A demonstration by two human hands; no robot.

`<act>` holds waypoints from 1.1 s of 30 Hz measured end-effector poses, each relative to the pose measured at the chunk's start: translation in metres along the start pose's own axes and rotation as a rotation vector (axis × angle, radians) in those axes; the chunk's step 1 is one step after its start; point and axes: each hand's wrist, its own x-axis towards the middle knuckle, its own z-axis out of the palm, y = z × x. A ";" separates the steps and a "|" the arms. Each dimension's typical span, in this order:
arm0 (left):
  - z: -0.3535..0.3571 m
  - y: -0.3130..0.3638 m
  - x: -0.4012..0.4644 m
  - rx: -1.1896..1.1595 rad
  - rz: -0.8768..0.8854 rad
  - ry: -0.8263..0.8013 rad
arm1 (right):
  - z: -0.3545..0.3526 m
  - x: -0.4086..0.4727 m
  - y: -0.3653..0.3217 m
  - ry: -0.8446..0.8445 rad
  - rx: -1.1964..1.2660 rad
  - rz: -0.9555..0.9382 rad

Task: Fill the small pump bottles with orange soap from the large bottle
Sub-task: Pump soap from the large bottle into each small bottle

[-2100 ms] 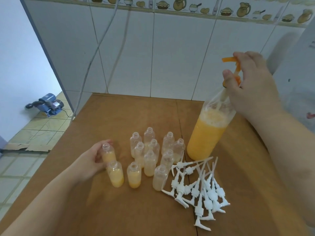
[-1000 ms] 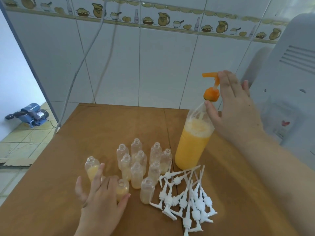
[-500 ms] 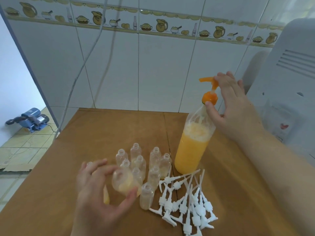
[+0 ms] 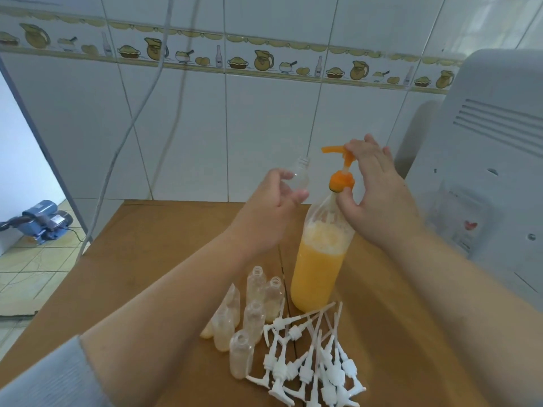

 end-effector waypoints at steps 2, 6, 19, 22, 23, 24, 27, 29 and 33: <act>0.006 -0.001 0.005 0.051 0.001 -0.042 | -0.001 0.001 0.001 0.004 0.016 -0.003; 0.009 0.002 0.012 0.131 0.054 -0.024 | 0.002 0.000 0.003 0.017 0.010 -0.032; -0.002 -0.002 0.025 0.212 0.135 0.058 | 0.011 -0.001 -0.001 0.068 0.092 0.048; -0.004 -0.002 0.025 0.209 0.162 0.049 | 0.011 -0.003 -0.001 0.068 0.093 0.053; -0.004 -0.001 0.025 0.216 0.174 0.039 | 0.011 -0.004 -0.002 0.067 0.097 0.054; -0.004 0.000 0.025 0.231 0.184 0.034 | 0.011 -0.004 -0.002 0.068 0.100 0.055; -0.004 0.002 0.025 0.278 0.212 0.040 | 0.011 -0.006 -0.003 0.084 0.095 0.058; -0.004 0.002 0.025 0.283 0.223 0.033 | 0.012 -0.007 -0.002 0.094 0.097 0.062; -0.005 0.001 0.027 0.276 0.212 -0.014 | 0.019 -0.011 -0.004 0.126 0.121 0.091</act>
